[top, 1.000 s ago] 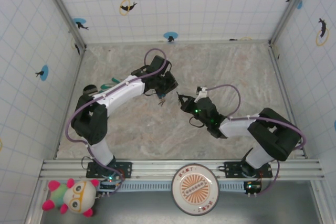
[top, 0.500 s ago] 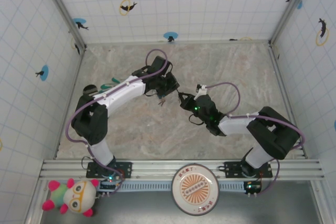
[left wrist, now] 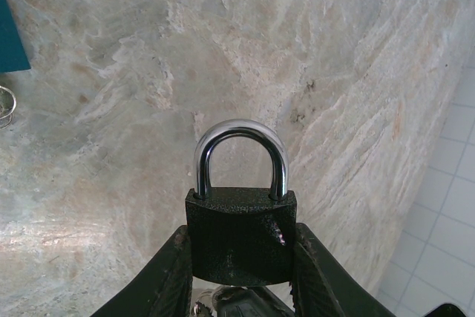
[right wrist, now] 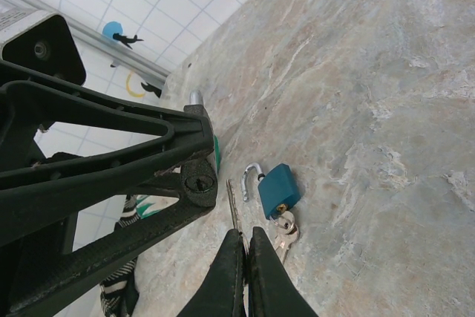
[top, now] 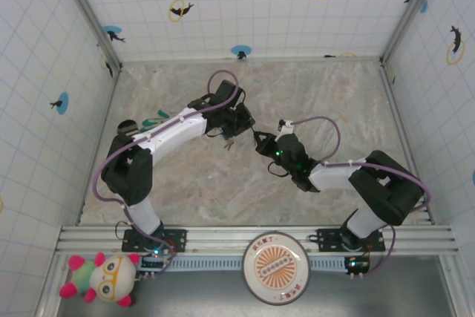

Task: Unlock with the key

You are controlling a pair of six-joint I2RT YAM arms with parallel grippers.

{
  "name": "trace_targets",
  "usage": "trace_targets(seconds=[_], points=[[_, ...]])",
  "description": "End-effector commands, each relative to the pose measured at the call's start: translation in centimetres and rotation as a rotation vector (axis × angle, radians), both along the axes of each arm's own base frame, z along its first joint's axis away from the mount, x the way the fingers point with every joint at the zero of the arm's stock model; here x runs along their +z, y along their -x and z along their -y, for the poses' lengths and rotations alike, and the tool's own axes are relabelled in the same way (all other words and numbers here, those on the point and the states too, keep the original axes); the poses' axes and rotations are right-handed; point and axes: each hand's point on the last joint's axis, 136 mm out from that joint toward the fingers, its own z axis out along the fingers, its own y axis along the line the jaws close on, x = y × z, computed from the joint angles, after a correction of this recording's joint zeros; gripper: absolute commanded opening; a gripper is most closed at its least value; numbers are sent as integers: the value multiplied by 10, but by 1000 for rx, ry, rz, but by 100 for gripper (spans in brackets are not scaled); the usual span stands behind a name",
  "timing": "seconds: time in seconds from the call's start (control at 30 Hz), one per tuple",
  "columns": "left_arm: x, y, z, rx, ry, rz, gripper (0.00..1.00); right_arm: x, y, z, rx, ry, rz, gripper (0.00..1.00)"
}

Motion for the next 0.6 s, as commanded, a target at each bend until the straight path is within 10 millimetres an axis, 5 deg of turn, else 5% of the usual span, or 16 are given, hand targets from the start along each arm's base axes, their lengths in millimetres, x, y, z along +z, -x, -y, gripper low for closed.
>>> trace_targets(seconds=[0.0, 0.57], points=[[-6, 6, 0, -15, -15, -20, 0, 20, -3, -6, 0, -14, 47, 0], [-7, 8, 4, -27, -7, -23, 0, 29, -6, -1, -29, -3, 69, 0]])
